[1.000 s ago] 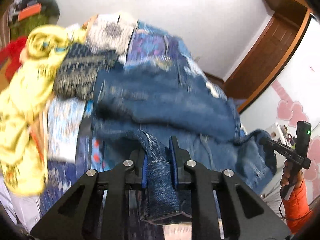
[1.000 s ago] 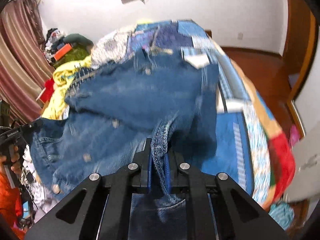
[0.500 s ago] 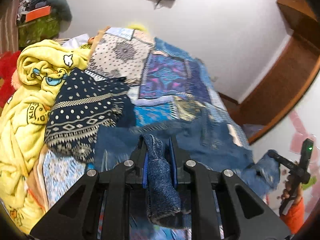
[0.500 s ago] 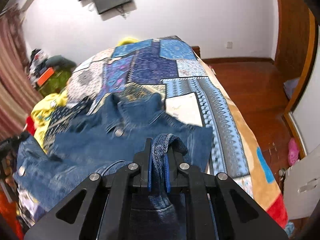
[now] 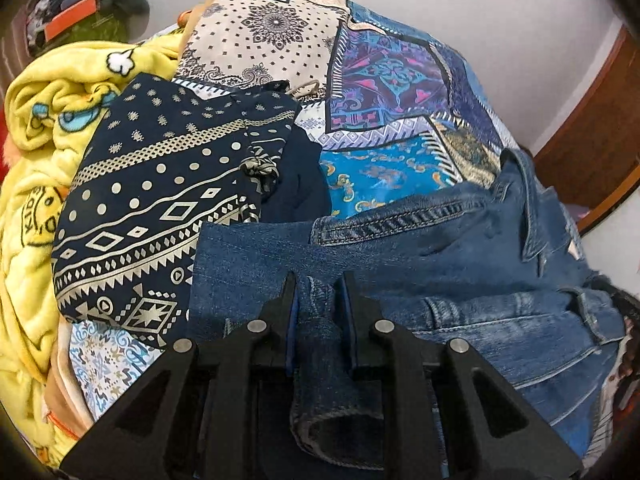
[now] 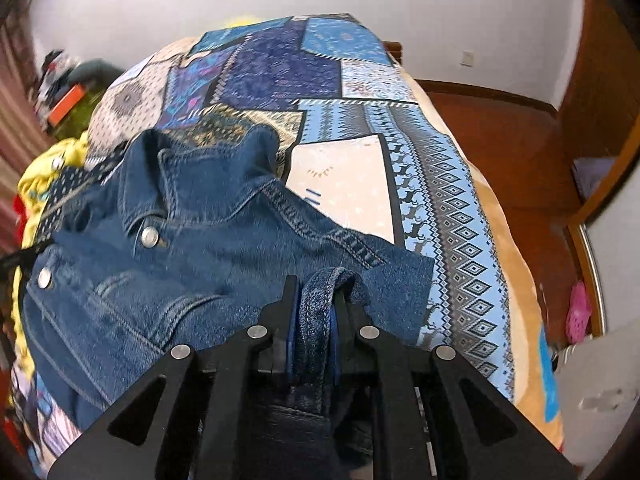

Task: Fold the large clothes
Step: 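Lift the held hem with both tools and fold it over toward the collar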

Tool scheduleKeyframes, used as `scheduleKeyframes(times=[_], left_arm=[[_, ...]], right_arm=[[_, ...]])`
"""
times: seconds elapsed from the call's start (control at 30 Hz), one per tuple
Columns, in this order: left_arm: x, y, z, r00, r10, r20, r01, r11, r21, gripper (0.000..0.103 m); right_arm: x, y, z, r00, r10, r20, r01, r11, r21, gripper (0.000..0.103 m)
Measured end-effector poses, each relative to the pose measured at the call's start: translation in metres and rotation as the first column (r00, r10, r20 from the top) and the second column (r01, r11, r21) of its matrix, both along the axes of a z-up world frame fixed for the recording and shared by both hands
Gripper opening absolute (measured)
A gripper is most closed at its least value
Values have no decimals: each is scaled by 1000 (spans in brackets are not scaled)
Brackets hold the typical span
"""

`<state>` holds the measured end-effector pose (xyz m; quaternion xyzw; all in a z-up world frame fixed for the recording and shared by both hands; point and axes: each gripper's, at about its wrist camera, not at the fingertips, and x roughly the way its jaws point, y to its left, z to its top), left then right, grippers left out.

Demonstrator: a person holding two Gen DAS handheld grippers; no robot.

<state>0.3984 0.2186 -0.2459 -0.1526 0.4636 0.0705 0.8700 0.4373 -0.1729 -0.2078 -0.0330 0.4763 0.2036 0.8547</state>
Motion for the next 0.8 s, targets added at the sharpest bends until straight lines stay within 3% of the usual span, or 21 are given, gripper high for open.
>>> scheduleKeyframes(times=[0.23, 0.3, 0.33, 0.4, 0.5, 0.63, 0.7, 0.8], left_arm=[[1, -6, 1, 1000, -18, -21, 19, 999, 46, 21], [3, -4, 0, 999, -13, -32, 14, 999, 40, 21], [3, -4, 0, 999, -10, -37, 12, 999, 39, 21], [3, -5, 2, 999, -13, -49, 15, 999, 45, 22], [-3, -10, 17, 999, -36, -39, 39, 997, 70, 23], [-23, -16, 60, 997, -66, 47, 60, 992, 114, 25], [-34, -17, 81, 994, -71, 88, 58, 989, 140, 44], [-57, -20, 108, 985, -76, 156, 49, 984, 169, 61]], right_arm=[[-13, -9, 15, 1000, 22, 10, -21, 998, -52, 20], [-20, -18, 22, 994, -50, 98, 65, 985, -158, 51], [-24, -23, 26, 987, -69, 143, 95, 978, -185, 71], [-31, -40, 35, 977, -111, 185, 148, 968, -204, 73], [-43, -62, 44, 978, -134, 158, 163, 970, -182, 73], [-64, -70, 54, 982, -122, 146, 143, 980, -139, 73], [-78, -63, 60, 982, -106, 156, 126, 984, -125, 73], [-92, -44, 63, 983, -61, 176, 79, 992, -97, 73]])
